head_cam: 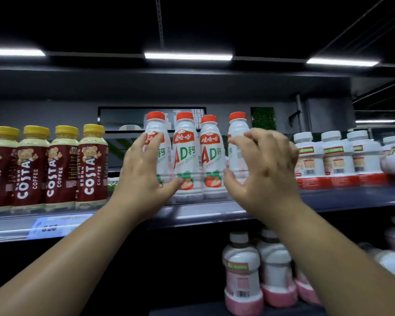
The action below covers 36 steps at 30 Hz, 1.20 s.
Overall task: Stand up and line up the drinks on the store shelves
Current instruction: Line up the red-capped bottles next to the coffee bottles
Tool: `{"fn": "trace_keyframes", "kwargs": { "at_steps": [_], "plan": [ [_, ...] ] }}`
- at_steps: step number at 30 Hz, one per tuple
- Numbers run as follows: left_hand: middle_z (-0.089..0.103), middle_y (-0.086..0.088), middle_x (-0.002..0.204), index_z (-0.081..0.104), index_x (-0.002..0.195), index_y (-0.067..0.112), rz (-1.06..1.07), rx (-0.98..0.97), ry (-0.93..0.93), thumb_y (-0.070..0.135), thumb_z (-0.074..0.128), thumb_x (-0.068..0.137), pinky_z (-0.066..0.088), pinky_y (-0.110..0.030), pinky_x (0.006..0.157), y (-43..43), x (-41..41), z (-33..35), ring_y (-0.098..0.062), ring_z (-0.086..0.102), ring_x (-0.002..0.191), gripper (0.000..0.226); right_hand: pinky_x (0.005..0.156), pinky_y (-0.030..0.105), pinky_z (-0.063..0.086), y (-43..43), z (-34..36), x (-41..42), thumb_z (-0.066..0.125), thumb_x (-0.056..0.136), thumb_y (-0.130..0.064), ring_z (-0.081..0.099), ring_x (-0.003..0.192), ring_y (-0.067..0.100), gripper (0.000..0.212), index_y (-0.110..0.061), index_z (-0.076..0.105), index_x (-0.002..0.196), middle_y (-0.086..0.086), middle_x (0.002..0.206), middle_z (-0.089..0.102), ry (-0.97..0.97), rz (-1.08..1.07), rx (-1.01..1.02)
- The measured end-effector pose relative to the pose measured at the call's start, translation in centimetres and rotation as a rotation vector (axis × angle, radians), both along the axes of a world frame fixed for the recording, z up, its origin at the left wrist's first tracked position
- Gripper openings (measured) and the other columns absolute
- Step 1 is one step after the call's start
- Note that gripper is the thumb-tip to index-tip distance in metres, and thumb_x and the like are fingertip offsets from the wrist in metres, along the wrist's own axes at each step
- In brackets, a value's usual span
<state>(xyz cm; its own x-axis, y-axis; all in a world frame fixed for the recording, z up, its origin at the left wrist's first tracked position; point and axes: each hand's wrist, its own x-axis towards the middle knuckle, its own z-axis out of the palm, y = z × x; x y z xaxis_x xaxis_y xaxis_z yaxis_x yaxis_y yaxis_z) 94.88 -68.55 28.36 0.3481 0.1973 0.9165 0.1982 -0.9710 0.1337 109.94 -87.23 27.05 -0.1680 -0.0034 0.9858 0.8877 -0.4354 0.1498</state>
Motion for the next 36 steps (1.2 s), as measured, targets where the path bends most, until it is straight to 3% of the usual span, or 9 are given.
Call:
{"fn": "trace_keyframes", "kwargs": {
  "at_steps": [5, 8, 11, 13, 16, 19, 25, 31, 36],
  "plan": [
    [0.029, 0.000, 0.154, 0.028, 0.149, 0.031, -0.084, 0.217, 0.006, 0.051, 0.070, 0.079, 0.022, -0.041, 0.119, -6.1, 2.4, 0.2, -0.019, 0.023, 0.143, 0.084, 0.095, 0.043, 0.040, -5.7, 1.0, 3.1, 0.062, 0.068, -0.059, 0.053, 0.110, 0.027, 0.063, -0.024, 0.060, 0.121, 0.000, 0.117, 0.060, 0.210, 0.082, -0.221],
    [0.039, 0.007, 0.147, 0.035, 0.146, 0.031, -0.209, 0.209, 0.084, 0.045, 0.072, 0.080, 0.026, -0.028, 0.113, -8.8, 4.7, 0.0, -0.010, 0.033, 0.135, 0.077, 0.097, 0.044, 0.046, -6.4, 0.1, 4.5, 0.075, 0.071, -0.044, 0.054, 0.109, 0.021, 0.057, -0.031, 0.055, 0.123, -0.003, 0.117, 0.058, 0.357, 0.156, -0.381],
    [0.044, 0.006, 0.143, 0.040, 0.143, 0.030, -0.312, 0.164, 0.187, 0.041, 0.075, 0.079, 0.034, -0.028, 0.109, -10.3, 7.4, -0.2, -0.011, 0.042, 0.129, 0.074, 0.095, 0.033, 0.044, -6.7, -0.7, 5.2, 0.080, 0.077, -0.025, 0.053, 0.109, 0.015, 0.055, -0.028, 0.054, 0.125, -0.004, 0.118, 0.057, 0.411, 0.240, -0.355],
    [0.049, 0.004, 0.136, 0.042, 0.140, 0.031, -0.342, 0.159, 0.218, 0.038, 0.078, 0.078, 0.042, -0.033, 0.103, -10.7, 8.9, -0.3, -0.014, 0.048, 0.123, 0.072, 0.089, 0.026, 0.041, -7.0, -0.9, 5.4, 0.080, 0.080, -0.025, 0.053, 0.106, 0.013, 0.048, -0.026, 0.056, 0.122, -0.006, 0.115, 0.059, 0.457, 0.273, -0.319],
    [0.054, 0.006, 0.127, 0.044, 0.134, 0.033, -0.400, 0.157, 0.235, 0.031, 0.078, 0.076, 0.047, -0.037, 0.097, -11.4, 10.6, 0.1, -0.013, 0.052, 0.115, 0.068, 0.085, 0.037, 0.046, -7.3, -0.3, 5.7, 0.074, 0.085, -0.032, 0.058, 0.099, 0.018, 0.035, -0.027, 0.058, 0.116, -0.007, 0.107, 0.064, 0.465, 0.230, -0.282],
    [0.059, 0.008, 0.118, 0.044, 0.132, 0.034, -0.459, 0.059, 0.201, 0.022, 0.077, 0.077, 0.052, -0.038, 0.093, -12.1, 11.7, 1.0, -0.009, 0.057, 0.108, 0.066, 0.086, 0.045, 0.051, -7.4, 1.4, 6.3, 0.069, 0.082, -0.044, 0.062, 0.099, 0.022, 0.037, -0.030, 0.059, 0.114, -0.005, 0.105, 0.067, 0.511, 0.281, -0.198],
    [0.060, 0.013, 0.108, 0.046, 0.133, 0.033, -0.476, -0.109, 0.178, 0.013, 0.077, 0.078, 0.054, -0.036, 0.093, -13.9, 13.5, 1.9, -0.008, 0.062, 0.104, 0.067, 0.087, 0.040, 0.052, -8.7, 4.8, 8.1, 0.071, 0.088, -0.037, 0.063, 0.094, 0.019, 0.028, -0.026, 0.062, 0.112, -0.004, 0.101, 0.068, 0.557, 0.384, -0.178],
    [0.054, 0.016, 0.111, 0.043, 0.141, 0.029, -0.370, -0.108, 0.103, 0.010, 0.076, 0.081, 0.051, -0.029, 0.095, -14.8, 15.0, 2.3, -0.003, 0.056, 0.103, 0.071, 0.081, 0.037, 0.050, -9.1, 8.4, 11.1, 0.065, 0.090, -0.051, 0.059, 0.092, 0.019, 0.034, -0.023, 0.060, 0.109, -0.002, 0.102, 0.064, 0.556, 0.349, -0.211],
    [0.052, 0.009, 0.120, 0.046, 0.139, 0.026, -0.201, -0.035, -0.002, 0.017, 0.075, 0.083, 0.047, -0.030, 0.101, -14.6, 15.3, 1.7, -0.007, 0.051, 0.110, 0.064, 0.086, 0.037, 0.053, -9.0, 11.9, 13.0, 0.062, 0.093, -0.053, 0.059, 0.101, 0.017, 0.047, -0.027, 0.054, 0.131, -0.004, 0.118, 0.060, 0.532, 0.382, -0.299]
  ]
}}
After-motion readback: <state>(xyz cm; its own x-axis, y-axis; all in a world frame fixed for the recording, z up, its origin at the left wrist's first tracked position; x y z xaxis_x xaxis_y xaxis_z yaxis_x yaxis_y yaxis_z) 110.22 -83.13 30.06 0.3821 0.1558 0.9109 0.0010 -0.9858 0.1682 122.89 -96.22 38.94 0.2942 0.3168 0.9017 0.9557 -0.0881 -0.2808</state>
